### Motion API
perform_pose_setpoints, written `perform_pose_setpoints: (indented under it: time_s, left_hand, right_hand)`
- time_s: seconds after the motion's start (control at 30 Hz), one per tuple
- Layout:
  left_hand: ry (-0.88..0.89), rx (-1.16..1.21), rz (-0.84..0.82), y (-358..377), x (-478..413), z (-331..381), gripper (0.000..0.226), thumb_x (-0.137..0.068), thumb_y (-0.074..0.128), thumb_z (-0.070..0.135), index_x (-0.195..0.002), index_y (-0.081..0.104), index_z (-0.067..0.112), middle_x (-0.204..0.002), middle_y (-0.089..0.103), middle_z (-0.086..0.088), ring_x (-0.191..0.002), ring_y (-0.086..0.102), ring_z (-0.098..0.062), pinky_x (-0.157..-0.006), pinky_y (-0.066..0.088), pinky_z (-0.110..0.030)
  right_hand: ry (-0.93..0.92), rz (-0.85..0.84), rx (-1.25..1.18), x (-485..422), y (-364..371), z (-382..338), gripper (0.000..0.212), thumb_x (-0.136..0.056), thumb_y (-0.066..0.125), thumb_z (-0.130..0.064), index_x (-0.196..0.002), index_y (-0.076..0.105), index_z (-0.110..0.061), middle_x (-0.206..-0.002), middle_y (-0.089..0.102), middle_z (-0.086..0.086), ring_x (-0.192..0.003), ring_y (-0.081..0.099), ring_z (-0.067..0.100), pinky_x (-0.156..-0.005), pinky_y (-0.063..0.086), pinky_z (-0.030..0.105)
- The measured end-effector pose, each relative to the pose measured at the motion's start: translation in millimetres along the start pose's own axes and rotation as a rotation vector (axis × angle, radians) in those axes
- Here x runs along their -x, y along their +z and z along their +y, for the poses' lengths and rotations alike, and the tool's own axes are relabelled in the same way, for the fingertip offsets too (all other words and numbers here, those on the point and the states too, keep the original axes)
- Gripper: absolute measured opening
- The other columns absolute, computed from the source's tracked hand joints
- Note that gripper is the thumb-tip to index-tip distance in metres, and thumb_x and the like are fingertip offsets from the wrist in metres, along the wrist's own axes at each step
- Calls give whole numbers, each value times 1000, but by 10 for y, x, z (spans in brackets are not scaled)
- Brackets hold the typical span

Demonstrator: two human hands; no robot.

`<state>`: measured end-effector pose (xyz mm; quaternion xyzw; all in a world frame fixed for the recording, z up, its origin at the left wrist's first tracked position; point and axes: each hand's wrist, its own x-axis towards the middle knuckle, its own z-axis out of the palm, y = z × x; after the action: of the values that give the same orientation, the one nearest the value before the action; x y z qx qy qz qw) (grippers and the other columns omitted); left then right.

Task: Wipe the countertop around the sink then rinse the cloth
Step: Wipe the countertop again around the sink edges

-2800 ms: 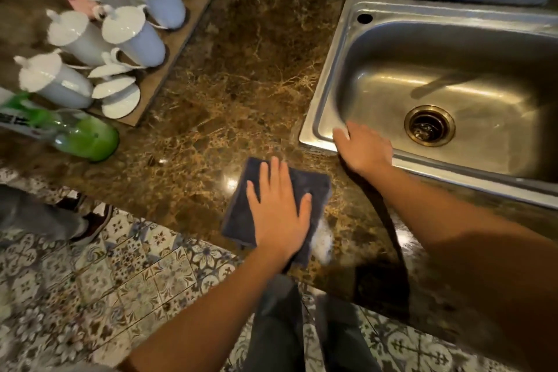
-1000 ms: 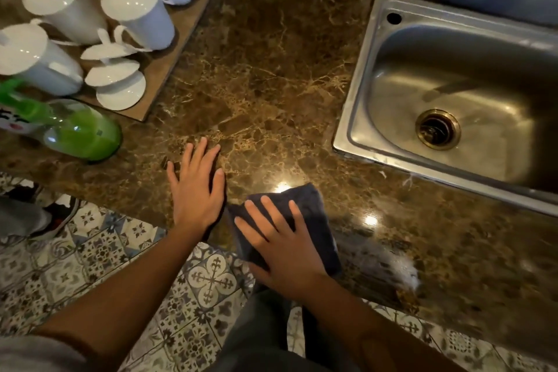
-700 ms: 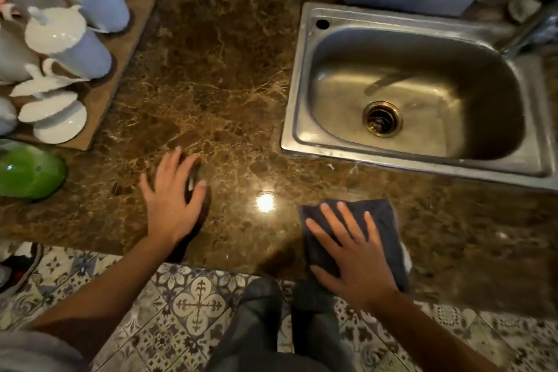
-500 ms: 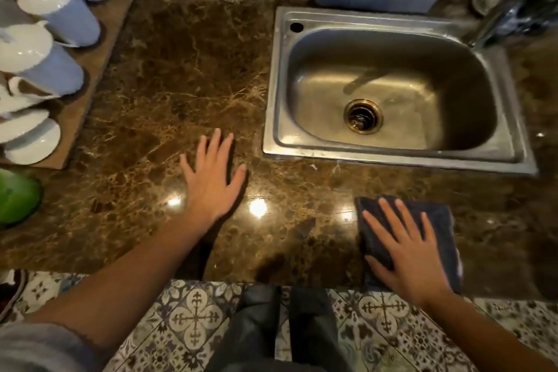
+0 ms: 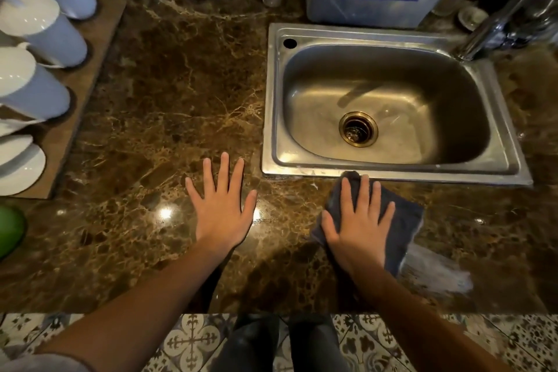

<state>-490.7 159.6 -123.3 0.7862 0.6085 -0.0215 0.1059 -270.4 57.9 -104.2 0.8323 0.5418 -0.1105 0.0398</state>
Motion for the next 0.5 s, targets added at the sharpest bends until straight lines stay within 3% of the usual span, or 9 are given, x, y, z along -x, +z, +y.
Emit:
perform_pose_setpoints:
  time_s: [0.13,0.33,0.5]
  left_hand:
    - [0,4,-9,-5,0,6,68,-94,9,58,-154,9,28,-162,0,-1,-148,-4,-33,-113,-1,-64]
    - [-5,26,2,-30,6,26,70,-91,9,60,-154,14,30,-163,6,0,-148,-1,-31,-112,-1,-63]
    - [-17,52,-2,-30,-17,29,71,-89,12,62,-153,18,32,-162,7,3,-149,-1,-26,-113,0,-61]
  right_hand:
    - [-73,91,8,0,83,-197,71,-89,30,-54,-150,32,-17,-157,23,19,-145,17,39,-111,10,60]
    - [-430,62,-27,55,151,-463,67,-92,33,-56,-152,25,-29,-162,12,9,-148,5,32,-112,8,60]
    - [-732,-2,-8,195,188,-174,66,-92,34,-56,-152,22,-32,-162,9,4,-149,0,29,-114,-3,56]
